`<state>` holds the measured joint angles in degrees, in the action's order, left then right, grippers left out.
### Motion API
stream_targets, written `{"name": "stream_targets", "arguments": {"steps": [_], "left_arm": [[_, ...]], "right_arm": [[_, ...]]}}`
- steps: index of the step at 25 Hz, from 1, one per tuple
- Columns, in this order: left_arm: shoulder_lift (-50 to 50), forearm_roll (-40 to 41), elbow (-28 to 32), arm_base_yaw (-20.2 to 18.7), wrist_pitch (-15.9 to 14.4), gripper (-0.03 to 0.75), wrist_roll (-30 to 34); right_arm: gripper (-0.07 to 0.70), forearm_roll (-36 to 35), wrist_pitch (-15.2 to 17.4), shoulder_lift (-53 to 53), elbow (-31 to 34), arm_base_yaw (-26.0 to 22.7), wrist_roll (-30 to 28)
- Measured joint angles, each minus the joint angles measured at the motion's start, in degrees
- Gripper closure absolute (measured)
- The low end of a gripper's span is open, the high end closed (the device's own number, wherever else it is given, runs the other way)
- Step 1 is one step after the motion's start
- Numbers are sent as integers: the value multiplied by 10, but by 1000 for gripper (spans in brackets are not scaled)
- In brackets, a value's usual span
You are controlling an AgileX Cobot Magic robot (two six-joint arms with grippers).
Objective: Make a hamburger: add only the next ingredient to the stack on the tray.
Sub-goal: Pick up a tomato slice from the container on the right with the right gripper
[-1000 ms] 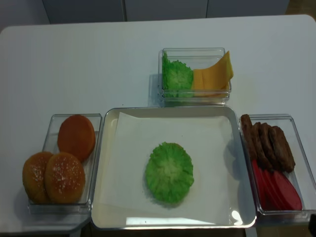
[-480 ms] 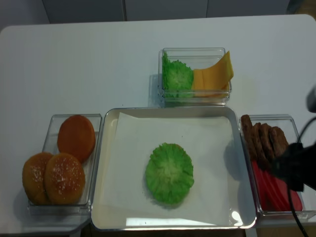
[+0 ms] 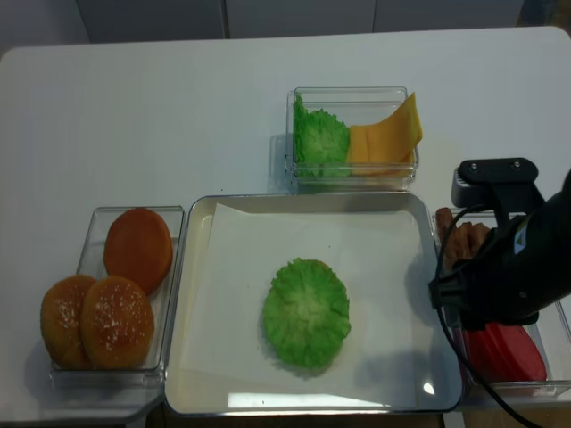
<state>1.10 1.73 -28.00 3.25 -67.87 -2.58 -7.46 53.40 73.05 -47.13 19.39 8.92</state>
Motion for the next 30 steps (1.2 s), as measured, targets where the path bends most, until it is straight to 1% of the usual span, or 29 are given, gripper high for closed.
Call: {"name": "stream_targets", "arguments": {"steps": [3,9,13,19,27,30], "left_arm": [[0,0,0,0,0,304,0],[0,0,0,0,0,304,0],[0,0,0,0,0,304,0],[0,0,0,0,0,304,0],[0,0,0,0,0,304,0],[0,0,0,0,0,304,0]], "right_arm": [[333,0,-9,11,0,1,0],[423,6,-10,11,0,1,0],[477,8,-1,11,0,1,0],[543,12,3,11,-1,1,0],[557,15,6,7,-1,1,0],[557,15,14,-20,-1,1,0]]}}
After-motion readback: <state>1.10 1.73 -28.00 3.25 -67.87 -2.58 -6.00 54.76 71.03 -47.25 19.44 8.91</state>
